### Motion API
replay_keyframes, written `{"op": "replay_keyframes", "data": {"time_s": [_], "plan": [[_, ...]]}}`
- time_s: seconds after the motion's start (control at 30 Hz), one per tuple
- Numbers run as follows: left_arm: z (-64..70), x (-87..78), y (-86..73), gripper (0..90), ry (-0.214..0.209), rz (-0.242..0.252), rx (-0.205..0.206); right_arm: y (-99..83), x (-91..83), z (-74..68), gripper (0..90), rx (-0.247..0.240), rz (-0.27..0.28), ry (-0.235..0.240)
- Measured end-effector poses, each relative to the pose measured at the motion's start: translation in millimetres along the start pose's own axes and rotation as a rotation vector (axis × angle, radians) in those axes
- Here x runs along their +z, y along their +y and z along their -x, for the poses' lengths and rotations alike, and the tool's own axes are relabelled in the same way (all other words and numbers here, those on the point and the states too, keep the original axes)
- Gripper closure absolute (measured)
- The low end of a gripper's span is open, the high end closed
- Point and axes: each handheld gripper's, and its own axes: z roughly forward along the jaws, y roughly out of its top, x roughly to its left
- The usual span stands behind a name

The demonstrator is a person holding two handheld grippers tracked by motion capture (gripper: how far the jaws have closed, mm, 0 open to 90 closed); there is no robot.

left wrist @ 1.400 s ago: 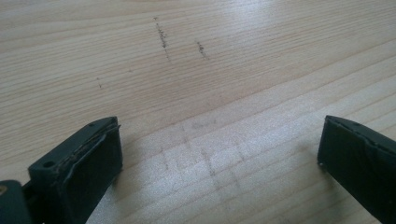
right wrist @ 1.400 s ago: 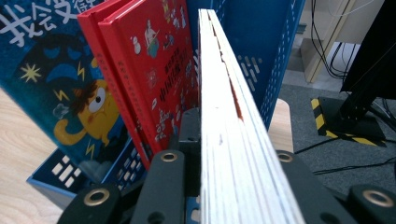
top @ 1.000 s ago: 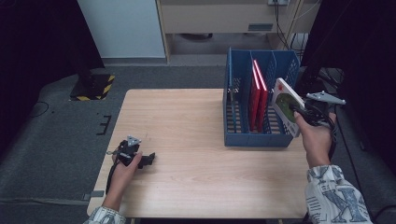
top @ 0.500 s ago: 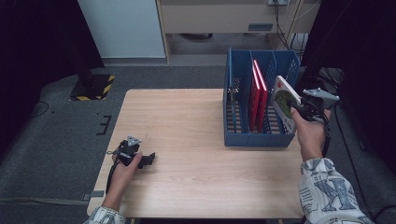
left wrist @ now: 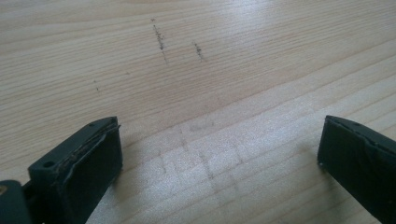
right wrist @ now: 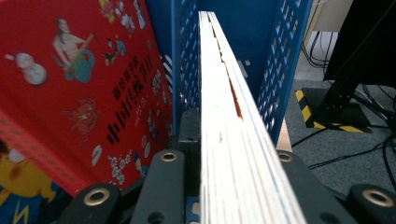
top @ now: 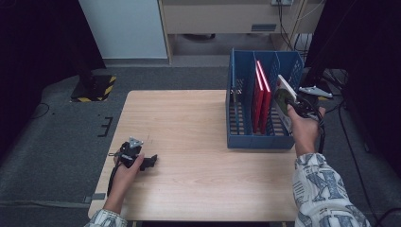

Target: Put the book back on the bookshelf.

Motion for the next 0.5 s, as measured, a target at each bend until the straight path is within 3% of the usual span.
{"op": "replay_keyframes", "data": {"time_s": [0.5], "plan": [[0.1, 0.6, 0.7, 0.0, -0.003, -0.001, 0.002, -9.2, 28.4, -6.8, 75.7, 0.008, -0.012, -0.016]]}}
